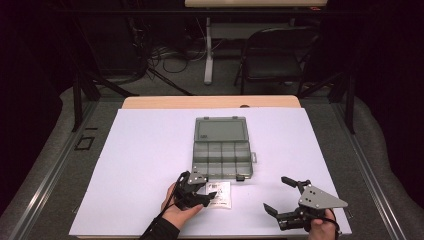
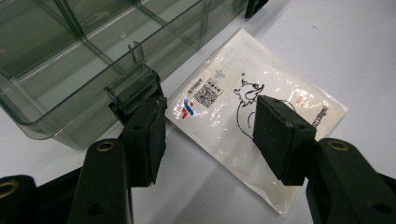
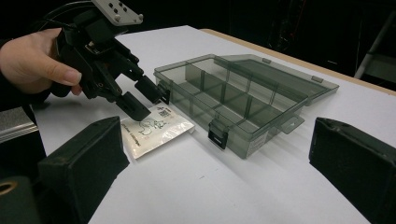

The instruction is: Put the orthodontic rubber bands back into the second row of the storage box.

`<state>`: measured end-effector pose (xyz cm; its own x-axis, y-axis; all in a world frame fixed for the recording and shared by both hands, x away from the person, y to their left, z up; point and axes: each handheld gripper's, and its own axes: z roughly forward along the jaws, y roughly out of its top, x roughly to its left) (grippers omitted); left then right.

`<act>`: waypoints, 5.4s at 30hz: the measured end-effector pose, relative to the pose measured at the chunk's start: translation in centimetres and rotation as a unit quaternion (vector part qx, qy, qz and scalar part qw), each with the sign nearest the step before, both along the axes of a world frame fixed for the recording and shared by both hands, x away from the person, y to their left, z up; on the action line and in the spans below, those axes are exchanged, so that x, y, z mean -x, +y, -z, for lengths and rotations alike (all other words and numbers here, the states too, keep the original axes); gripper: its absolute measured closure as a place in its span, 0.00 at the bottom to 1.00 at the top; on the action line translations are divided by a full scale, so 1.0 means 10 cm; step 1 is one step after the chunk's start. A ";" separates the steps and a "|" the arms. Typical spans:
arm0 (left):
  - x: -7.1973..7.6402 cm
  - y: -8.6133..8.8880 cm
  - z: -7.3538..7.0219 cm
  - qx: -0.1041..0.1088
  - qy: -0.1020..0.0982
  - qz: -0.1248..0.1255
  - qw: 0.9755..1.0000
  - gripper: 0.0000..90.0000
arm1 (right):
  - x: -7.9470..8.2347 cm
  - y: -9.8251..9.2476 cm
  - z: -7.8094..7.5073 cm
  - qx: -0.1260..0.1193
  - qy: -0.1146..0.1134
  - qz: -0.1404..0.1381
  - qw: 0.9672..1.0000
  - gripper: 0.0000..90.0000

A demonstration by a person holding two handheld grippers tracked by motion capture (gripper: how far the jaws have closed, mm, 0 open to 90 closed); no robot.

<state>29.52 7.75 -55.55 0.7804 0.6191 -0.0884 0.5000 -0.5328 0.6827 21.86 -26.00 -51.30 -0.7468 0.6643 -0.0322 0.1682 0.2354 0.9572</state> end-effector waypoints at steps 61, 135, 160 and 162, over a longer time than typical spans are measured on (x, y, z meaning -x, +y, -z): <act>0.14 0.14 -0.24 0.051 -0.039 -0.017 0.998 1.00 | -0.02 0.00 0.01 -0.003 -0.003 0.001 1.000 0.03; -0.63 -0.19 -0.56 0.054 -0.068 -0.072 0.994 1.00 | -0.02 -0.02 0.01 0.007 0.006 -0.003 1.000 0.03; -0.70 -0.30 -0.34 0.032 -0.060 -0.093 0.993 1.00 | -0.02 -0.01 0.01 0.003 0.003 -0.003 1.000 0.03; -0.69 -0.32 -0.33 0.030 -0.059 -0.089 0.994 1.00 | -0.02 -0.01 0.01 0.003 0.004 -0.003 1.000 0.03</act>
